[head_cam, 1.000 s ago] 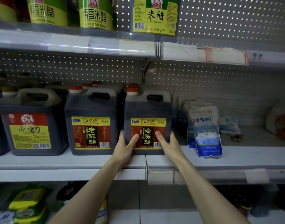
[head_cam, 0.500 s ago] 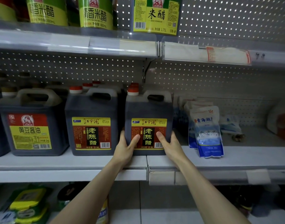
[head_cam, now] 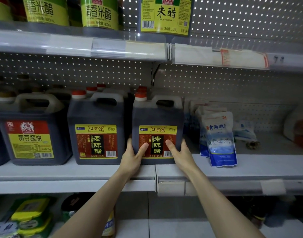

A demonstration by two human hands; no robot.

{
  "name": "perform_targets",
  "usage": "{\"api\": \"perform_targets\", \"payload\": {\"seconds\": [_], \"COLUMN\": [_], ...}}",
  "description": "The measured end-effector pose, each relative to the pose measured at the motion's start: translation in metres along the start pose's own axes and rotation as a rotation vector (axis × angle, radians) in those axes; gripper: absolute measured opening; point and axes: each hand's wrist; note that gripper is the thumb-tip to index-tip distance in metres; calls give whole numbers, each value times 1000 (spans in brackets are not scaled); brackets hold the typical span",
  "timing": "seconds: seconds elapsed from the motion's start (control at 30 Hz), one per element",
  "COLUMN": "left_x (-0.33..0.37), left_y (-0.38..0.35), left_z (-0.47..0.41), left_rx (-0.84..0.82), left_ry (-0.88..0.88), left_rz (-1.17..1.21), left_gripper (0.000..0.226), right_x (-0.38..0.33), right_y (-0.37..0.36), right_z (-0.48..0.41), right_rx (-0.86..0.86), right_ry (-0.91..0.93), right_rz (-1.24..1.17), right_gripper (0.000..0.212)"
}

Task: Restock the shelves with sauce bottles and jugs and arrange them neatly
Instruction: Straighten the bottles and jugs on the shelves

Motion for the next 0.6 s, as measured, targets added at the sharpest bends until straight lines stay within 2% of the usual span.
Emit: {"api": "perform_targets", "payload": {"seconds": [0.13,0.3,0.47,0.6], "left_x": [1,2,2,2], "left_y": [0,1,0,2], "left_z": [0,-1,1,3], "left_rx": [3,9,5,18], "left_ry": [7,6,34,57], "left_rz": [-7,-3,-1,-12], "left_gripper": [52,49,52,57], "right_x": [-2,-8,-3,-10], "right_y": [0,0,0,3], "right_z": [1,4,4,8], "right_rx": [-7,-27,-20,-20], "right_ry": [-4,4,-20,-6], "right_rz": [-3,-47,-42,-35], "right_gripper": [112,89,104,94]}}
Point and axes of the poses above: each hand's wrist, its own z-axis away from the middle knuckle, its own y-axis out of the back of the hand, x = y × z, and after that the axes turned 10 degrees about -x, right-handed
